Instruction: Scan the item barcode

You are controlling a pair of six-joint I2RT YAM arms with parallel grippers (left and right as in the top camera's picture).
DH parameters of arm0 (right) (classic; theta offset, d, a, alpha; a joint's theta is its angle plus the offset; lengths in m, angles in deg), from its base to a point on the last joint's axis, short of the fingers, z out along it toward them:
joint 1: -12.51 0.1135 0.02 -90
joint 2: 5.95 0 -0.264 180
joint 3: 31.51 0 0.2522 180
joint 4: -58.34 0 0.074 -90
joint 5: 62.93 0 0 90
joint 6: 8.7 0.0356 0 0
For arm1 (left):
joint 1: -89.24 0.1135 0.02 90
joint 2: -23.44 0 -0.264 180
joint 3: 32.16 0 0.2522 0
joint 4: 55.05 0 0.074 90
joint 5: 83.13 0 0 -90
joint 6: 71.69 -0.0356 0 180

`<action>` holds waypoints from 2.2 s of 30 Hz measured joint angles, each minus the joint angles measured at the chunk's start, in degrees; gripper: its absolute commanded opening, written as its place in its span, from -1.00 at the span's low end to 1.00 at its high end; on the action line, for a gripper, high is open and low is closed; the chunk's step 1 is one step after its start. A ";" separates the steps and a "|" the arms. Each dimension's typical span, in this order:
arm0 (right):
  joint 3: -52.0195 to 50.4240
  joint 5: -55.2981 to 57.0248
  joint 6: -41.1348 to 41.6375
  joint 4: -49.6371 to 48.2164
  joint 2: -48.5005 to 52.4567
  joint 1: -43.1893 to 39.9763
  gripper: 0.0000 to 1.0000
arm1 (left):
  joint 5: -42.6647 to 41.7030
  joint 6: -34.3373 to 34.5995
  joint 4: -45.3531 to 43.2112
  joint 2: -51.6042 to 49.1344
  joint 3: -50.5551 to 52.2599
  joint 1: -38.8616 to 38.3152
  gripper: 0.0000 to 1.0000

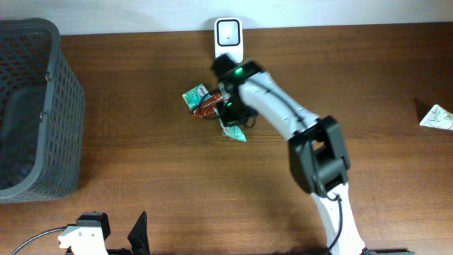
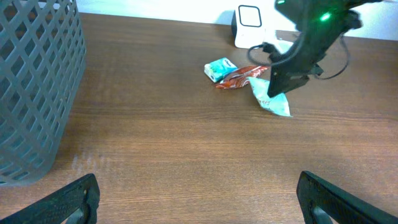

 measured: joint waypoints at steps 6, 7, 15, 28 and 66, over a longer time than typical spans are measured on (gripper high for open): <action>-0.39 -30.53 -8.37 -0.13 0.00 -11.17 -0.92 | 0.00 0.00 -0.02 0.00 0.00 0.00 0.98; -0.92 -34.51 -9.57 -0.20 0.00 -12.63 -0.92 | 0.00 0.00 -0.02 0.00 0.00 0.00 0.99; -19.61 -52.61 -12.66 -9.44 0.02 -18.78 -0.91 | 0.00 0.00 -0.04 0.00 0.00 0.00 0.98; -17.88 -26.01 -5.53 1.53 -0.76 -30.21 -0.31 | 0.00 0.00 -0.02 0.00 0.00 0.00 0.98; -5.95 16.72 5.84 7.74 -1.07 -2.95 0.35 | 0.00 0.00 -0.02 0.00 0.00 0.00 0.98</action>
